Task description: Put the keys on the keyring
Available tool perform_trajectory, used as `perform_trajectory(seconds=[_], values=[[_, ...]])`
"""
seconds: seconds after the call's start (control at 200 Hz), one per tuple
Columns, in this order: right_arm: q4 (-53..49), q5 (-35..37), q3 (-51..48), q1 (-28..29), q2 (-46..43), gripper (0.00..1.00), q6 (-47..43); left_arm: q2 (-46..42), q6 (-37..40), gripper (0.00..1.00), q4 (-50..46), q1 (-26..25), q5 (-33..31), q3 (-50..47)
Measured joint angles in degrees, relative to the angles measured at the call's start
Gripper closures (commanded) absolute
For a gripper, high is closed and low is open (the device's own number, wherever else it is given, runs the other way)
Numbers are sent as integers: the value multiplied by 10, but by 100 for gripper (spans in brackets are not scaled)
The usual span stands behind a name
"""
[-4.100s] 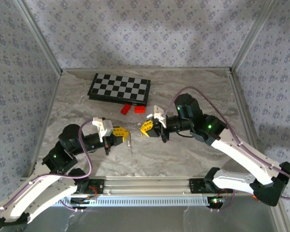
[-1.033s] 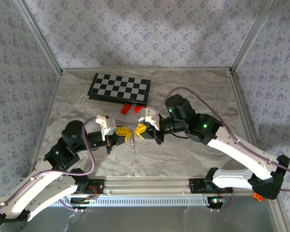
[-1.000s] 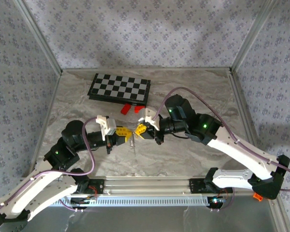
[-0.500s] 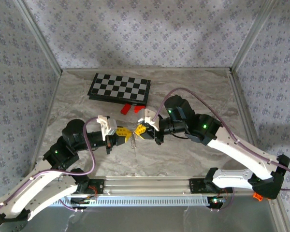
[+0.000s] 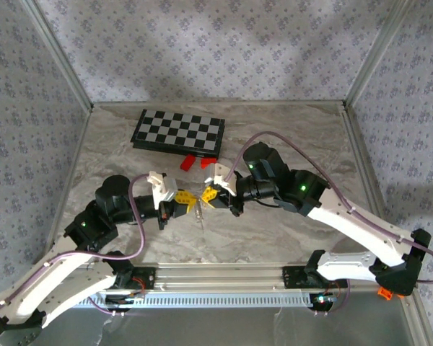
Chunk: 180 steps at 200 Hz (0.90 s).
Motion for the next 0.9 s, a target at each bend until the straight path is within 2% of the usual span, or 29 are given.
perform_trajectory(seconds=[0.9], values=[[-3,26,0,18,7,100,-4,14,20,100,-45,0,0,19]])
